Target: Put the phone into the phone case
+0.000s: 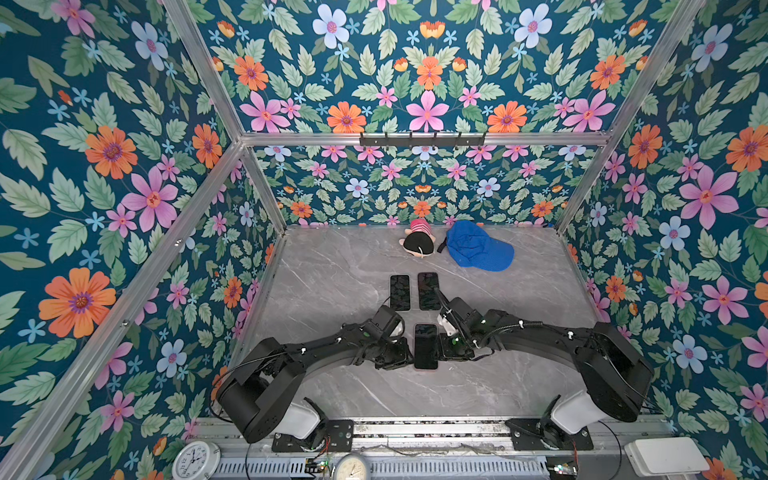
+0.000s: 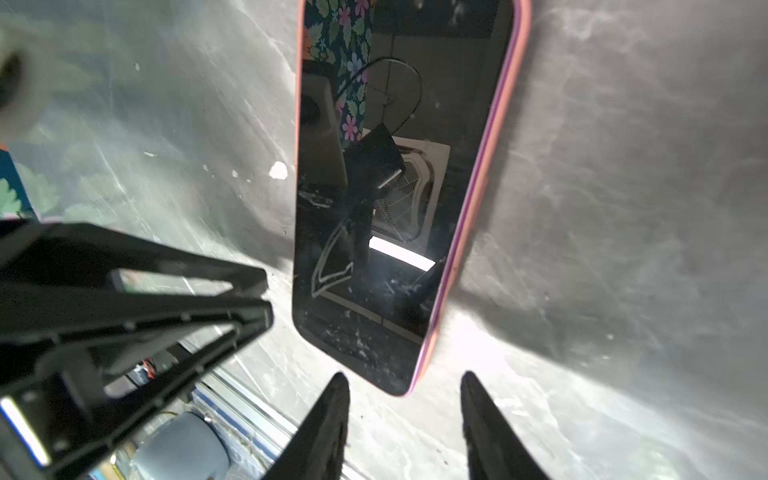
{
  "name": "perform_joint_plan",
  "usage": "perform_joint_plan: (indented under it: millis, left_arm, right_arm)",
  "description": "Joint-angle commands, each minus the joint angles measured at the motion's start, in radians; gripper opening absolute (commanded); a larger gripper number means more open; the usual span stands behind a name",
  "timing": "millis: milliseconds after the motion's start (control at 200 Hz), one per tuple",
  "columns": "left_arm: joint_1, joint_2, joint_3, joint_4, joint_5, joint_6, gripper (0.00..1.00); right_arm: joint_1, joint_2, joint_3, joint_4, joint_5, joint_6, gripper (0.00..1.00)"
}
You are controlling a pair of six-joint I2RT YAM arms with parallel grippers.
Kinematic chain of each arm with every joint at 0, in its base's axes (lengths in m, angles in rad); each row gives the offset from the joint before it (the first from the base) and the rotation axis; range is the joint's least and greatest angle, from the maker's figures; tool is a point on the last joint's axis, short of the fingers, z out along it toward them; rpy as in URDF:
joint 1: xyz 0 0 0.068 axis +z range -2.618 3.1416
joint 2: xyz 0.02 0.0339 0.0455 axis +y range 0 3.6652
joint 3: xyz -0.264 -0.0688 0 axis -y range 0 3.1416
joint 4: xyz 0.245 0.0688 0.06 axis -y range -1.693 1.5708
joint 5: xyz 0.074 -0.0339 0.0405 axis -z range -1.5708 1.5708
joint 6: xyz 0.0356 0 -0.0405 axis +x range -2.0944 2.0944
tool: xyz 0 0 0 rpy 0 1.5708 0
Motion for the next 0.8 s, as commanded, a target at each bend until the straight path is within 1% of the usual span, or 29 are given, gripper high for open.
perform_joint_plan:
  millis: [0,255,465,795]
  left_arm:
    - [-0.016,0.020,0.006,0.006,0.031,-0.045,0.30]
    - [-0.032,0.068,0.022,0.023,0.026,-0.056,0.19]
    - [-0.032,0.095,0.051,-0.023,0.000,-0.026,0.10]
    - [-0.032,0.111,0.040,-0.030,-0.018,-0.015,0.05]
  right_arm:
    - [0.003,0.000,-0.012,0.039,-0.004,0.038,0.45]
    - [0.016,0.007,-0.033,0.074,-0.022,0.041,0.45]
    - [0.029,0.018,-0.032,0.084,-0.028,0.043,0.45]
    - [0.040,0.041,-0.023,0.085,-0.029,0.041,0.44]
